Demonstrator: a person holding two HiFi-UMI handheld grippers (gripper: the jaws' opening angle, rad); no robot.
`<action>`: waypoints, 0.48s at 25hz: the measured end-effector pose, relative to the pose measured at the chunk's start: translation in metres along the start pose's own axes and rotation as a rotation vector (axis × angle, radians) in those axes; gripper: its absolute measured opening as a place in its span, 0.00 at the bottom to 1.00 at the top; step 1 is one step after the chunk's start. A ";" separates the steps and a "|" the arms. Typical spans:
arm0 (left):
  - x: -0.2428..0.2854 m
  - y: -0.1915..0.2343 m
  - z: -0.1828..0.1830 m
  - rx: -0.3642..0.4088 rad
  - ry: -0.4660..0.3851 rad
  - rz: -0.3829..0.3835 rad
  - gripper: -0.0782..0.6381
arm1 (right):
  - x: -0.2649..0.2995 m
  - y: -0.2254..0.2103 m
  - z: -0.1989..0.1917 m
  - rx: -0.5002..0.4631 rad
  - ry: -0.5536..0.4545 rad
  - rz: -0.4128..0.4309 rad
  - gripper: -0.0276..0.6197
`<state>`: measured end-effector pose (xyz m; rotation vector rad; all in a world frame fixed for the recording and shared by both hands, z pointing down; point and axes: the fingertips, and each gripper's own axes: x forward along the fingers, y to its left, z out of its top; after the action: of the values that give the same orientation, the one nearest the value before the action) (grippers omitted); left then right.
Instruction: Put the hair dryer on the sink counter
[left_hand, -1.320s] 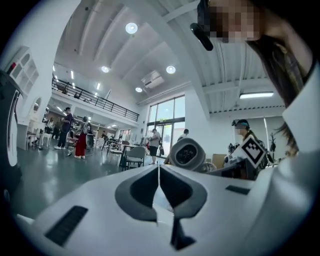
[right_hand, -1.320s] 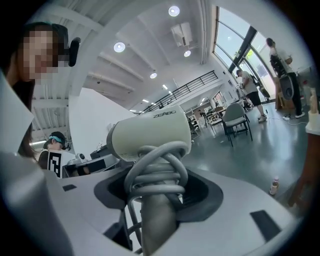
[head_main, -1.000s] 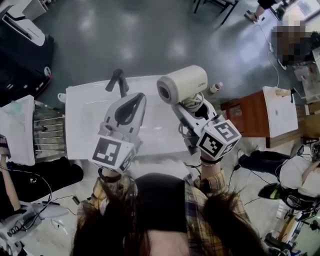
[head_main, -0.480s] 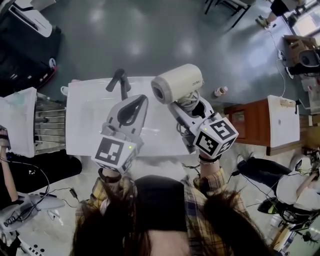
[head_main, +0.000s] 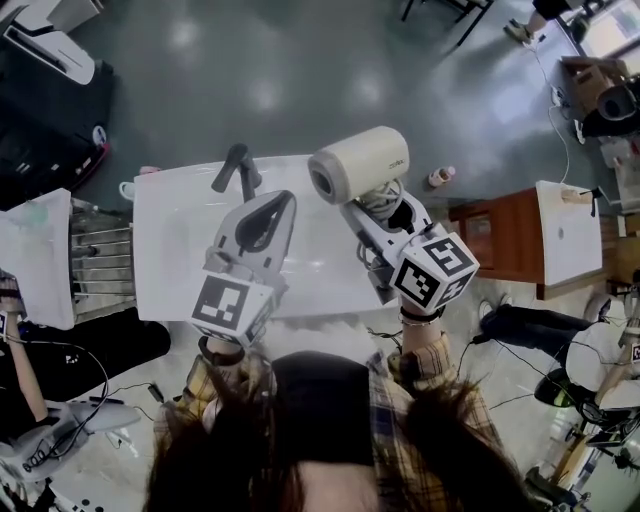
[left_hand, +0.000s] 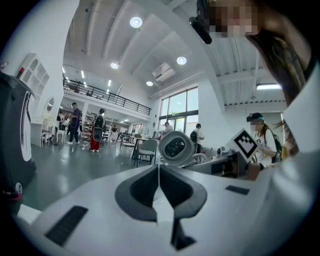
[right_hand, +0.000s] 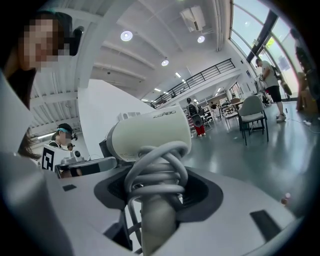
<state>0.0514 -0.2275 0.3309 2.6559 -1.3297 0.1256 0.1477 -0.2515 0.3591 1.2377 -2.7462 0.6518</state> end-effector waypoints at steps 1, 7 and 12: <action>0.001 0.000 -0.001 0.002 0.001 -0.004 0.13 | 0.001 -0.002 -0.002 0.000 0.007 -0.003 0.45; 0.005 0.000 -0.014 0.000 0.017 -0.025 0.13 | 0.012 -0.020 -0.018 -0.012 0.063 -0.036 0.45; 0.012 0.006 -0.031 -0.036 0.051 -0.009 0.13 | 0.021 -0.043 -0.041 -0.011 0.118 -0.091 0.45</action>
<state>0.0536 -0.2347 0.3639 2.6111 -1.2919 0.1656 0.1601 -0.2752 0.4167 1.2705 -2.5788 0.6774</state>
